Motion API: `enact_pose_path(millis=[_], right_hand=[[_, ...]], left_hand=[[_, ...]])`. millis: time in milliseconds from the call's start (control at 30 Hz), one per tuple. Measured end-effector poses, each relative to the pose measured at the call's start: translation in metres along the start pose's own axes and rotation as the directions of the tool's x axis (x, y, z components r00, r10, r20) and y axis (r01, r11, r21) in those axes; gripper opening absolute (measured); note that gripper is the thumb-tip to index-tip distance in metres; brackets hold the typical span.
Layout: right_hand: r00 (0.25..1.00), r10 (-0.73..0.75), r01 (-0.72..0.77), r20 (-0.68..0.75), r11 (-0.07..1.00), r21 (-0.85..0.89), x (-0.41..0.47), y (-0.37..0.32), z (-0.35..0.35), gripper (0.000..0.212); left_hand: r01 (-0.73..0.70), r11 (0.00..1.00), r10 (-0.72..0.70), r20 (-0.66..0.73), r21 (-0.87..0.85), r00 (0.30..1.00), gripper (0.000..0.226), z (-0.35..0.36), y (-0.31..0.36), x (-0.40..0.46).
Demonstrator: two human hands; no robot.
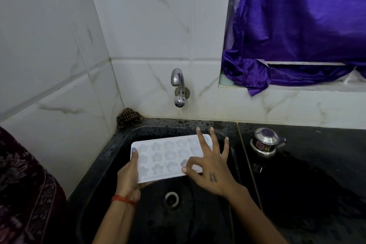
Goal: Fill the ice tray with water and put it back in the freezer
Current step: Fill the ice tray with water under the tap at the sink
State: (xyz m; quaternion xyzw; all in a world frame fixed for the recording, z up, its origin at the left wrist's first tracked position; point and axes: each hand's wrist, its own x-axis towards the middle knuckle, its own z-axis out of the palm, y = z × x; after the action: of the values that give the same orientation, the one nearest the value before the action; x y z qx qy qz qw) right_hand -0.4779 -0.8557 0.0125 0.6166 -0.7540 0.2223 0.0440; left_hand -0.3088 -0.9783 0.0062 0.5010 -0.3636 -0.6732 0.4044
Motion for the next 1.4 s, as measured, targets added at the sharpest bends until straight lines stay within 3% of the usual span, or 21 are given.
enact_pose_path(millis=[133,400,600,733,967,1233,1400], right_hand=[[0.998,-0.033,0.031,-0.052,0.998,-0.054,-0.001,-0.003,0.003,0.043],[0.997,0.052,-0.064,0.055,0.967,0.246,0.002,-0.004,0.004,0.024],[0.999,0.047,-0.049,0.02,0.992,0.118,0.001,-0.004,0.0,0.026],[0.999,0.043,-0.036,-0.031,0.979,0.203,0.002,-0.012,0.0,0.02],[0.999,-0.034,0.035,-0.005,0.996,0.077,0.004,-0.026,0.007,0.039],[0.998,-0.013,-0.001,0.067,0.98,0.197,0.006,-0.024,0.006,0.03],[1.0,-0.029,0.029,0.007,0.997,0.067,0.006,-0.023,0.006,0.038]], left_hand=[[-0.004,1.0,0.004,0.01,-0.014,1.0,0.036,0.001,0.002,0.0],[-0.005,1.0,0.005,0.002,-0.02,1.0,0.037,0.0,0.002,0.0],[-0.003,1.0,0.003,0.018,-0.014,1.0,0.038,0.001,0.002,-0.002],[0.001,1.0,-0.001,0.02,-0.022,1.0,0.038,0.004,0.003,-0.003],[-0.008,1.0,0.009,0.031,-0.014,0.999,0.037,0.007,0.004,-0.006],[-0.016,1.0,0.017,0.03,-0.021,0.999,0.036,0.01,0.002,-0.007],[-0.015,1.0,0.015,0.029,-0.015,0.999,0.036,0.009,0.001,-0.005]])
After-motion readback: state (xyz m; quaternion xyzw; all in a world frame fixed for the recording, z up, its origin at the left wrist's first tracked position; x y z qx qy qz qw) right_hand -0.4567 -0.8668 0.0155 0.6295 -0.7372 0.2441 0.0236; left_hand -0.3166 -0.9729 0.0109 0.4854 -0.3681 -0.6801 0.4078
